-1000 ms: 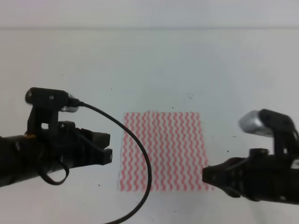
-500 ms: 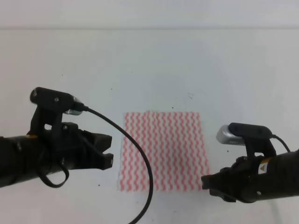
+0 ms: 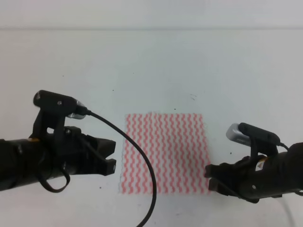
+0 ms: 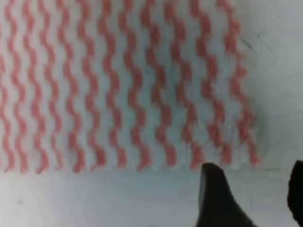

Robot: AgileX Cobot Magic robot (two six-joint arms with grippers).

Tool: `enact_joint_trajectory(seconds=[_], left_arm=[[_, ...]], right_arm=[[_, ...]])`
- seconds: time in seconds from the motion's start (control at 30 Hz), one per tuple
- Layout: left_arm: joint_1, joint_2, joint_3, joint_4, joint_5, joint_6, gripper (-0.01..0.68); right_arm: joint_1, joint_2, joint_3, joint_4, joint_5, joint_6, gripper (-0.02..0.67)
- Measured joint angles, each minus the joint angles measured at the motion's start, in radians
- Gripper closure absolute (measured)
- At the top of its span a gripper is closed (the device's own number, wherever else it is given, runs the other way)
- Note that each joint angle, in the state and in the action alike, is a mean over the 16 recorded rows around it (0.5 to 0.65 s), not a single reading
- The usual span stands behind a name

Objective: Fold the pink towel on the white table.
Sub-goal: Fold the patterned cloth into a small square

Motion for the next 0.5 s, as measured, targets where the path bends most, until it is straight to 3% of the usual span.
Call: enact_joint_trajectory(seconds=[0.5], left_arm=[[0.000, 0.000, 0.000, 0.000, 0.004, 0.003, 0.673]], right_arm=[[-0.001, 0.094, -0.010, 0.017, -0.059, -0.001, 0.618]])
